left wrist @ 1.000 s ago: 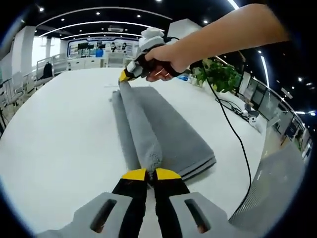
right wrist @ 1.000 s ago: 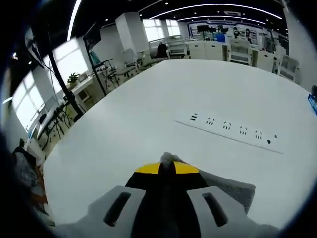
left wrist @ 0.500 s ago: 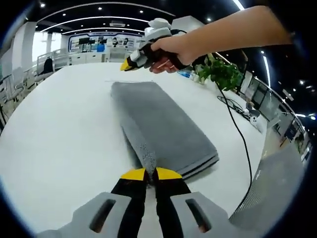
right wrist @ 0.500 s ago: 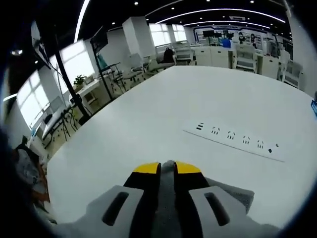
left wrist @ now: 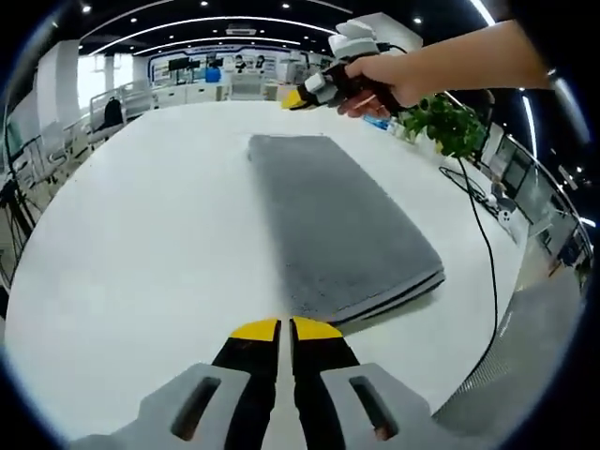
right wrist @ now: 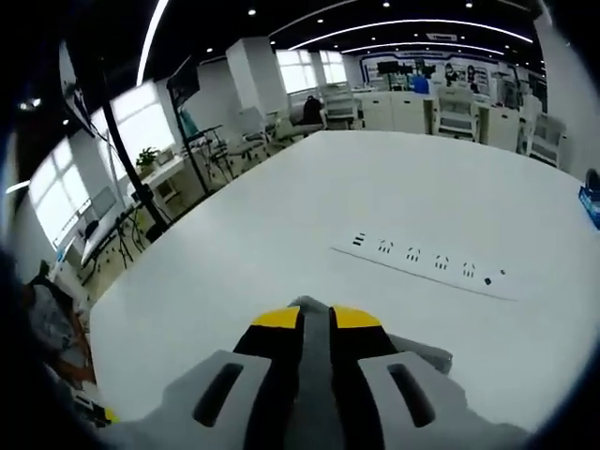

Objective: Fold the towel on the table until its edges align and the towel forms a compact rectangular stack.

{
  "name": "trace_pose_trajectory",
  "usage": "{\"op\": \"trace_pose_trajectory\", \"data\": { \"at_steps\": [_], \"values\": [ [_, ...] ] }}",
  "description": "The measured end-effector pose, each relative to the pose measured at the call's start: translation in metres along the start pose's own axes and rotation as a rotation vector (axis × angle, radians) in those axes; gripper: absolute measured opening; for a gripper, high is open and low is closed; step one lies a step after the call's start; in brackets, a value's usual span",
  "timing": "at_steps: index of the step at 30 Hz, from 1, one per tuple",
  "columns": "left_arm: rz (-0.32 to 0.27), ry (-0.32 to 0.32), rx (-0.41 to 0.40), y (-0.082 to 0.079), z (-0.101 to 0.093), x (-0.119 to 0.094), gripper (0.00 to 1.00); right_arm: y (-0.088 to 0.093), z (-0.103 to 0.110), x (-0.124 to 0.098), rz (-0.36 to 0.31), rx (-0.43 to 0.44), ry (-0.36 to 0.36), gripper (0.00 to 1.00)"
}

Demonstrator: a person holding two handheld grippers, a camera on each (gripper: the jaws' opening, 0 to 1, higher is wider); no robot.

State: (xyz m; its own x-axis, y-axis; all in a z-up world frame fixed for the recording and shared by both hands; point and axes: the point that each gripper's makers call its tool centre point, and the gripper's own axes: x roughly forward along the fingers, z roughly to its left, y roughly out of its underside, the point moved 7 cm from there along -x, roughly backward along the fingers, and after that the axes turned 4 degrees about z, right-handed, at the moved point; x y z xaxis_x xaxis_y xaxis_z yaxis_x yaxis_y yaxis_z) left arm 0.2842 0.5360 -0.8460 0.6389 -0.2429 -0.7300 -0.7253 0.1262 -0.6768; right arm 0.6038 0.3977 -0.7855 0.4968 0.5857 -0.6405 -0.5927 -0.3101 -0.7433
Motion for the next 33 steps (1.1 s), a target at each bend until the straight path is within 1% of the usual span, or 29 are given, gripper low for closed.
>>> {"op": "trace_pose_trajectory", "data": {
  "at_steps": [3,8,9,11,14,15,18,20,22,25,28,30,31,33],
  "values": [
    [-0.019,-0.004,0.016,-0.007,0.002,-0.004,0.05,-0.001,-0.002,-0.006,-0.005,-0.003,-0.002,0.13],
    [-0.037,-0.009,0.027,-0.013,0.005,-0.009,0.05,-0.001,-0.004,-0.020,-0.027,-0.010,0.006,0.17],
    [-0.036,-0.010,0.030,-0.014,0.005,-0.009,0.05,0.000,-0.006,-0.020,-0.032,-0.015,0.009,0.17],
    [-0.026,-0.003,0.035,-0.015,0.005,-0.009,0.05,-0.002,-0.007,-0.027,-0.039,-0.024,0.015,0.19],
    [-0.029,-0.003,0.047,-0.020,0.005,-0.011,0.05,-0.002,-0.008,-0.034,-0.048,-0.040,0.017,0.22],
    [-0.035,-0.004,0.050,-0.022,0.004,-0.012,0.05,0.000,-0.009,-0.033,-0.050,-0.034,0.008,0.24],
    [-0.043,-0.005,0.062,-0.027,0.003,-0.016,0.05,0.004,-0.009,-0.042,-0.055,-0.031,0.010,0.26],
    [-0.046,-0.005,0.077,-0.030,0.003,-0.017,0.05,0.004,-0.012,-0.043,-0.060,-0.031,0.008,0.29],
    [-0.042,-0.002,0.083,-0.033,0.005,-0.017,0.05,0.008,-0.010,-0.051,-0.061,-0.039,0.008,0.31],
    [-0.046,-0.005,0.101,-0.037,0.006,-0.020,0.05,0.009,-0.014,-0.054,-0.058,-0.053,0.003,0.36],
    [-0.049,-0.005,0.124,-0.041,0.006,-0.022,0.05,0.009,-0.016,-0.068,-0.065,-0.069,0.011,0.37],
    [-0.052,-0.005,0.133,-0.045,0.007,-0.022,0.05,0.009,-0.014,-0.077,-0.081,-0.060,0.006,0.38],
    [-0.051,-0.004,0.135,-0.046,0.007,-0.022,0.05,0.009,-0.016,-0.076,-0.079,-0.055,0.004,0.40],
    [-0.055,-0.002,0.151,-0.051,0.007,-0.022,0.05,0.009,-0.017,-0.083,-0.081,-0.063,0.013,0.42]
  ]
}}
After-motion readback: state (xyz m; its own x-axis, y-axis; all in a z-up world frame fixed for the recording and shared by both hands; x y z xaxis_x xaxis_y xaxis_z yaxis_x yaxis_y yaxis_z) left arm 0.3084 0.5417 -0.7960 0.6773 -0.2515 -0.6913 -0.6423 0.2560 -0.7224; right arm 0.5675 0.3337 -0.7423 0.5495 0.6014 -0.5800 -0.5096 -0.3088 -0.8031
